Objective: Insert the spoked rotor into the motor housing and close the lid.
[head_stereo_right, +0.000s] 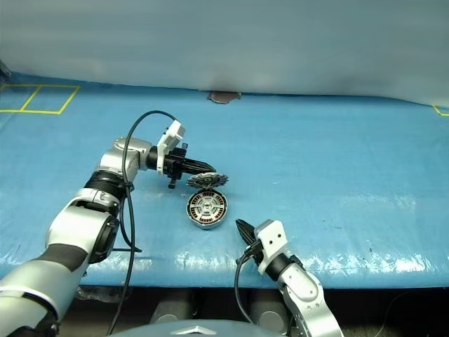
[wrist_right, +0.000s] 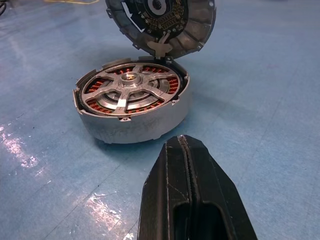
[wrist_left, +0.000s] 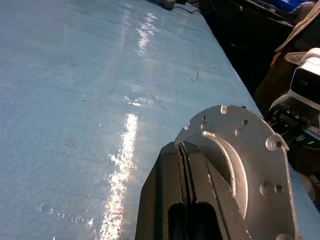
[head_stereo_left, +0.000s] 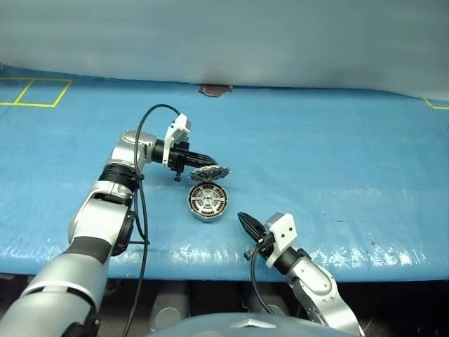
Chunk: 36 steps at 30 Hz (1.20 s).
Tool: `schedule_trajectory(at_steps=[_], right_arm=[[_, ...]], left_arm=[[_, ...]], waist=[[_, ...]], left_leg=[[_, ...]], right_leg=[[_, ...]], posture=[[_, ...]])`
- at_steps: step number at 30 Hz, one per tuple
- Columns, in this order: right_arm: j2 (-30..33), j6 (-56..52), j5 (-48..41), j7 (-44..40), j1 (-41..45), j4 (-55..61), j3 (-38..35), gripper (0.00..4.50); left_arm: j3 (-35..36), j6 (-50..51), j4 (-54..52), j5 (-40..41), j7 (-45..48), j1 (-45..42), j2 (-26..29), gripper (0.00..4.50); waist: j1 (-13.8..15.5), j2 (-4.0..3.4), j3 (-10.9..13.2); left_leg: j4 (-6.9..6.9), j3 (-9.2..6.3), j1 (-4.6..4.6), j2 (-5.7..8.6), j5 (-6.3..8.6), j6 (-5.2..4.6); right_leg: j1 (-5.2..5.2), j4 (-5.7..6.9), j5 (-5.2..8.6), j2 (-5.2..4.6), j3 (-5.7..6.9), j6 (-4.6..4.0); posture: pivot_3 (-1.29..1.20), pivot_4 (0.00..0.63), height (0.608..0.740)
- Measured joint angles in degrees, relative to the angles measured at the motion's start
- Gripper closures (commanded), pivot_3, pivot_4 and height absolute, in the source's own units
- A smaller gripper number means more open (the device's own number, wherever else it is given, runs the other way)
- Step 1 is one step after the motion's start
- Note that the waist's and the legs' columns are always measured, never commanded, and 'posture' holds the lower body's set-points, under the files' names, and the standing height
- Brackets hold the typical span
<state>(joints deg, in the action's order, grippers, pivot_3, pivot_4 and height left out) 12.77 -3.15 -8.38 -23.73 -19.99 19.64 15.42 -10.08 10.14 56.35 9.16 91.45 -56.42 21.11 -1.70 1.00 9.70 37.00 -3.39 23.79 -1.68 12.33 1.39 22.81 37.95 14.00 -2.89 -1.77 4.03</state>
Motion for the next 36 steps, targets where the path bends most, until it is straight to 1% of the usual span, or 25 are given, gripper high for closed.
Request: schedule_trajectory(at_steps=[7, 13, 18, 21, 24, 30, 33, 36], right_arm=[[-0.21, 0.0, 0.01, 0.22, 0.56, -0.53, -0.03, 4.5], [-0.23, 0.0, 0.01, 0.38, 0.11, -0.99, -0.22, 4.5], [-0.19, -0.01, 0.0, 0.38, 0.09, -1.05, -0.41, 4.5], [-0.2, -1.63, -0.84, 0.64, 0.69, -0.81, -1.44, 4.5], [-0.34, -6.34, -2.89, 1.71, 2.18, 2.22, -2.87, 4.5], [0.14, -16.57, -6.64, 3.04, 11.11, 9.97, -4.77, 4.5], [1.04, -21.58, -7.17, 3.32, 15.13, 10.79, -4.48, 3.94], [2.54, -25.75, -6.64, 2.66, 19.28, 10.62, -2.7, 2.95]], left_arm=[[-6.0, 1.56, -5.78, 2.22, 0.28, 3.47, 1.04, 4.47], [-13.03, 2.1, -11.81, 4.89, 0.44, 6.75, 4.0, 4.47], [-15.31, 1.8, -14.15, 5.71, 0.88, 8.02, 5.84, 4.47], [-15.45, 0.23, -15.9, 5.71, 0.95, 9.14, 6.88, 4.47], [-13.61, -0.56, -17.87, 5.41, 0.91, 11.25, 7.15, 4.47], [-8.62, -1.11, -26.94, 5.44, -2.89, 18.66, 8.44, 4.47], [-6.17, -1.7, -32.45, 5.55, -6.02, 23.25, 9.13, 4.5], [-3.34, -1.54, -38.93, 6.37, -9.81, 29.07, 9.88, 4.5]], waist=[[0.03, 0.0, 0.0], [0.05, -0.01, 0.0], [0.14, -0.01, -0.01], [0.15, -0.02, -0.01], [0.11, -0.04, -0.02], [0.12, -0.06, -0.03], [0.19, -0.07, -0.03], [0.09, -0.09, -0.03]], left_leg=[[0.0, -0.01, -0.01, -0.01, 0.0, 0.0], [0.02, -0.01, -0.03, -0.02, 0.0, 0.0], [0.05, 0.0, -0.04, -0.01, 0.0, 0.0], [0.06, 0.01, -0.09, -0.02, 0.0, 0.0], [0.06, 0.01, -0.1, -0.03, 0.0, 0.0], [0.04, 0.01, -0.12, -0.04, 0.0, -0.01], [0.04, 0.01, -0.11, -0.03, 0.0, -0.01], [0.04, 0.02, -0.12, -0.03, 0.0, -0.01]], right_leg=[[0.0, 0.03, 0.0, 0.0, 0.0, -0.01], [0.0, 0.06, 0.04, 0.0, -0.01, -0.09], [-0.02, 0.07, 0.05, 0.0, -0.02, -0.11], [-0.06, 0.08, 0.06, 0.0, -0.03, -0.11], [-0.06, 0.11, 0.06, 0.0, -0.05, -0.12], [-0.05, 0.14, 0.05, 0.01, -0.06, -0.13], [-0.05, 0.13, -0.06, 0.01, -0.06, -0.28], [-0.04, 0.13, -0.09, 0.0, -0.08, -0.32]], posture=[[0.0, 0.15, 0.74], [0.0, 0.15, 0.74], [0.0, 0.15, 0.74], [0.0, 0.15, 0.74], [0.0, 0.15, 0.74], [0.0, 0.15, 0.74], [0.0, 0.15, 0.74], [0.0, 0.15, 0.74]])
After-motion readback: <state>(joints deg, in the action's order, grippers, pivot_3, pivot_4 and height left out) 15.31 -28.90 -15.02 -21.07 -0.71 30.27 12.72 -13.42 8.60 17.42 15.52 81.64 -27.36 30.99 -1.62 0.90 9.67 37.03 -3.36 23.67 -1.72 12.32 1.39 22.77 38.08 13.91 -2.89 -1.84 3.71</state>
